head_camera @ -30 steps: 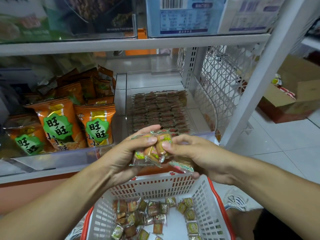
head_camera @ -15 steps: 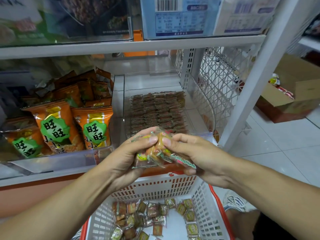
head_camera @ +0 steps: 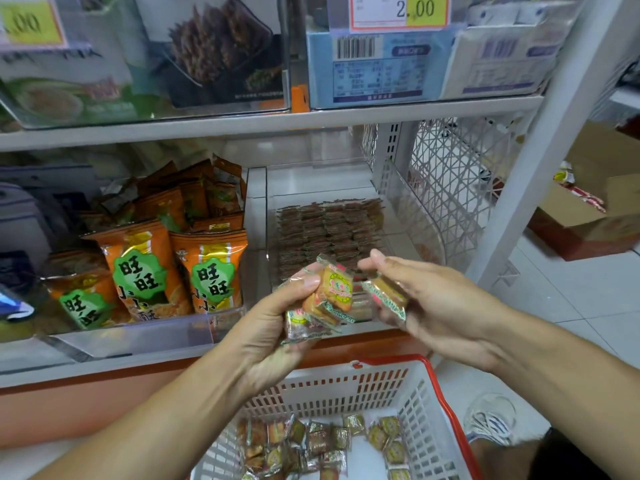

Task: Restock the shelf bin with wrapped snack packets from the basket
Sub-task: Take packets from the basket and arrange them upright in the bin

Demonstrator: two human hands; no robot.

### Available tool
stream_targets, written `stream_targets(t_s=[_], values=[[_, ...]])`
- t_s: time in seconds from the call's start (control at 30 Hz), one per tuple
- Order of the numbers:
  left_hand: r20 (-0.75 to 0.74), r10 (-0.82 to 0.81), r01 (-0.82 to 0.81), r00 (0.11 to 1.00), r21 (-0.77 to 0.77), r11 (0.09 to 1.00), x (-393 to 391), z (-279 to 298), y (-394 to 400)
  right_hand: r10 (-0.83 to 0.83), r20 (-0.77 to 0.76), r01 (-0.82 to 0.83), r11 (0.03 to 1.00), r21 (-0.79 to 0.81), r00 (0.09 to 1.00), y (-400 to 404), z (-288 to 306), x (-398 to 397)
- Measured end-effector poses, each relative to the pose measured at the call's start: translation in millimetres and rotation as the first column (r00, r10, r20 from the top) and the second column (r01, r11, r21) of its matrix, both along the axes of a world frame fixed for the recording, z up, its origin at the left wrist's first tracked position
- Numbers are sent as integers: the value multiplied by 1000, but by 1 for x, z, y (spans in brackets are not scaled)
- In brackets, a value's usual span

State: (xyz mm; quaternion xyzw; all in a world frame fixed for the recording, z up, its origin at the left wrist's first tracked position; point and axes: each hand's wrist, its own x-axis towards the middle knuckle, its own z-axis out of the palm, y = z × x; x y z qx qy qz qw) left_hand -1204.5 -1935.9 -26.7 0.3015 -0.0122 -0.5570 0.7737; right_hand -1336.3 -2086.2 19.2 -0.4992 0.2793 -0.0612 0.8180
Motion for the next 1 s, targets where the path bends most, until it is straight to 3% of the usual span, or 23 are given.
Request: stream_targets(t_s=[0.1,0.27,0.43,0.63,0.77,0.9,1.0], values=[[87,36,-42,996,74,996,0,-1,1,-58,80,49,993,105,995,-11,5,-2],[208,33,-67,978,154,986,-4,2,0,20,139,-23,1000,19,990,-1,2,-4],[187,39,-64,982,132,989,0,2,2,60,5,-53,919,-392,998,4,-10,-5],[229,27,-68,973,174,982,-3,1,2,106,69,-93,981,-170,992,7,-9,-6],[241,2,-49,970,186,981,-3,0,2,224,67,-218,973,-80,972,1,1,-10],[250,-83,32,965,200,979,-2,1,4,376,20,-371,920,-129,926,-6,1,-14],[258,-105,50,960,210,976,-4,0,4,513,-57,-508,820,-264,857,-11,0,-15]])
